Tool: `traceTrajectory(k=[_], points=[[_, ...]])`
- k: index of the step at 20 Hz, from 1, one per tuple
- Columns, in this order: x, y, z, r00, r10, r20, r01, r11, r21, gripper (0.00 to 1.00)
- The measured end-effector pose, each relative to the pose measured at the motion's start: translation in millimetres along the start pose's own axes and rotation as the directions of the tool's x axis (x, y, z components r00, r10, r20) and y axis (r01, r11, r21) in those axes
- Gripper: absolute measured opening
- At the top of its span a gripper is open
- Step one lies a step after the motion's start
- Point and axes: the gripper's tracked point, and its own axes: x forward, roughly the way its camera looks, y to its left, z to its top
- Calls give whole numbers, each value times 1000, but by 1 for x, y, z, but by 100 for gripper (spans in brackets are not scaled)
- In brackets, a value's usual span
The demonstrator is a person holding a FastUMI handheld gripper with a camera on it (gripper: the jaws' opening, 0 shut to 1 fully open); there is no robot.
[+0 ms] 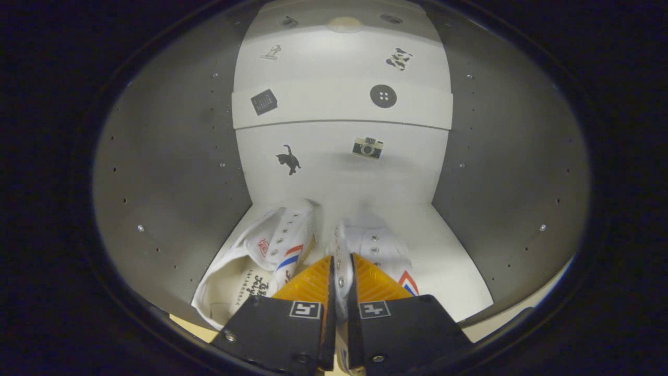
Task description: Open the shoe cabinet door, grab the shoes and put them into the shoe cabinet, then close the shoe cabinet door.
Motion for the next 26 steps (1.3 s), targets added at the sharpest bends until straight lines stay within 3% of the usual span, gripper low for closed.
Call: traceTrajectory(k=[6, 11, 13, 17, 23, 26], points=[[-38, -6, 0, 998, 8, 62, -9, 1000, 23, 51], [-106, -12, -7, 986, 14, 168, -16, 1000, 13, 84], [-144, -3, -15, 975, 64, 212, -71, 997, 26, 89], [-225, -8, -46, 964, 63, 259, -68, 998, 11, 98], [-360, -28, -95, 934, 34, 356, -38, 999, 4, 98], [-419, -37, -122, 929, 59, 365, -79, 996, 38, 98]])
